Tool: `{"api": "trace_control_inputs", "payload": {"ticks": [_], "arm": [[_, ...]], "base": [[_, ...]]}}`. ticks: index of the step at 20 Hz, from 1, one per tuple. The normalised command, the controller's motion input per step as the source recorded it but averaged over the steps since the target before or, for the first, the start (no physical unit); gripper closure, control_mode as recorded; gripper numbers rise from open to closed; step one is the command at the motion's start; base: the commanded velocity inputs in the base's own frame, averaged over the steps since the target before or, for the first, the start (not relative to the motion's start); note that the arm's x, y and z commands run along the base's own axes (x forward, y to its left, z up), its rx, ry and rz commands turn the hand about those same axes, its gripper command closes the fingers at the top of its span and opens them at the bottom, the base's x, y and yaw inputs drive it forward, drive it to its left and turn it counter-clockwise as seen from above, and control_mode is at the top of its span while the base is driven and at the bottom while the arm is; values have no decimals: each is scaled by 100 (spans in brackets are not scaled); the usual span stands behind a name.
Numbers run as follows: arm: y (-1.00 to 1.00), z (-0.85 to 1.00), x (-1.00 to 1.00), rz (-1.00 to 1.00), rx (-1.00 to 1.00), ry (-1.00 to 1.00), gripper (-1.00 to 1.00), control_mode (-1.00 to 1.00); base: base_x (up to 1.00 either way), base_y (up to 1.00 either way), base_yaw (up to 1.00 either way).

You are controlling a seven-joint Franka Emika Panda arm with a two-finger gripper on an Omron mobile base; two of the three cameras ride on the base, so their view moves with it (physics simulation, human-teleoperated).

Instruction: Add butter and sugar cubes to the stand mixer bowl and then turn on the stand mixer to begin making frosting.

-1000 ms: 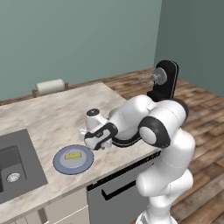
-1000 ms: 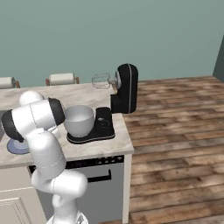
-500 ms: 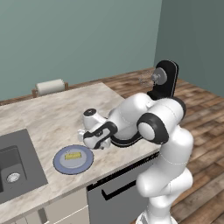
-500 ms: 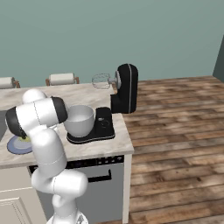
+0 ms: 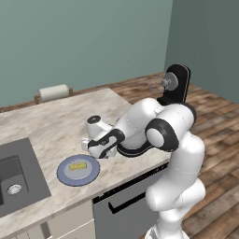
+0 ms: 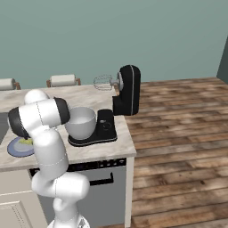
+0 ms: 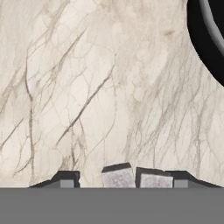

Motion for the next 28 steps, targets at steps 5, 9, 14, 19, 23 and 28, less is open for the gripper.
{"api": "trace_control_inputs", "payload": {"ticks": [5,9,14,19,23,28], "arm": [[0,-23,0,0,0,0,100,-100],[0,-16,0,0,0,0,100,-100],[0,-1,0,-2,0,0,100,-100],[-9,0,0,-4,0,0,100,-100],[-24,8,0,-7,0,0,100,-100],[-20,64,-8,-9,1,-2,100,-100]], "base": [[0,0,0],[0,0,0],[0,0,0],[0,0,0],[0,0,0],[0,0,0]]}}
